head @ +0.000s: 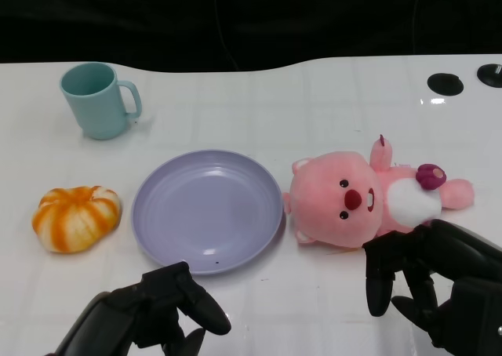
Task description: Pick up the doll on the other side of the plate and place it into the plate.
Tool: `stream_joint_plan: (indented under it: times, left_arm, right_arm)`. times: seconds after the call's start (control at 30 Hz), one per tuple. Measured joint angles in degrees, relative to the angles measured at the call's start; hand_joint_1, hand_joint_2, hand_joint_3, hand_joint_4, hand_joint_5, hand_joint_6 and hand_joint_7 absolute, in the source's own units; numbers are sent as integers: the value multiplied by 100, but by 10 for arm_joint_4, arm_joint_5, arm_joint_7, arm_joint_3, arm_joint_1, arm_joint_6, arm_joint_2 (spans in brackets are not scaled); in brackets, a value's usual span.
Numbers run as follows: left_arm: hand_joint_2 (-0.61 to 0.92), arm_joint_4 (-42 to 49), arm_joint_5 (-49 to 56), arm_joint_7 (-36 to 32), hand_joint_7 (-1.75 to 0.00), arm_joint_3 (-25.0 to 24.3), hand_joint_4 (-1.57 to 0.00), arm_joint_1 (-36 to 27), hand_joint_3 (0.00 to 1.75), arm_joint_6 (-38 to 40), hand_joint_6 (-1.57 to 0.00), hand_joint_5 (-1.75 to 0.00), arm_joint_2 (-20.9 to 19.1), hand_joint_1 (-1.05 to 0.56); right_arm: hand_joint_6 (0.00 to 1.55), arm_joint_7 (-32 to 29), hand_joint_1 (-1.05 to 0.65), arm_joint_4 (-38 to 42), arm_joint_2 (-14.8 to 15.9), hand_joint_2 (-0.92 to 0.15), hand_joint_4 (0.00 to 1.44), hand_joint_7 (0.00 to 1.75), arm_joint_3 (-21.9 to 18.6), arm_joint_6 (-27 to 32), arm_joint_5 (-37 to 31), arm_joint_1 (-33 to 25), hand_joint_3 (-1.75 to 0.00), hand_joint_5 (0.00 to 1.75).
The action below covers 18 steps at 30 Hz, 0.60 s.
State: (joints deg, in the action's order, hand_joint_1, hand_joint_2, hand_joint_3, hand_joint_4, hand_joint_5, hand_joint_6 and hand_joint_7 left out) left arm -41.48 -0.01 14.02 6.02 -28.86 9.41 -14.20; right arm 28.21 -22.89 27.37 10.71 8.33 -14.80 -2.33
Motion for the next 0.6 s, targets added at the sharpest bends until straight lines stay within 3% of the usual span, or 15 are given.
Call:
stream_joint_plan:
  times: [0.17, 0.3, 0.6]
  left_arm:
    - [71, -23, 3, 0, -141, -3, -61, -1, 83, 19, -67, -170, 0, -24]
    - [69, -24, 3, 0, -138, -6, -59, 5, 87, 32, -70, -169, -1, -23]
    - [66, -24, -5, 0, -136, -15, -61, 17, 93, 44, -72, -169, 0, -24]
  right_arm:
    - [79, 7, -1, -6, 0, -39, 81, 137, -8, 5, 10, -1, -129, 175]
    - [79, 17, 0, -18, 0, -39, 82, 138, -8, 32, 8, 6, -129, 175]
    - [79, 17, 1, -21, 0, -41, 82, 137, -8, 33, 5, 15, -125, 175]
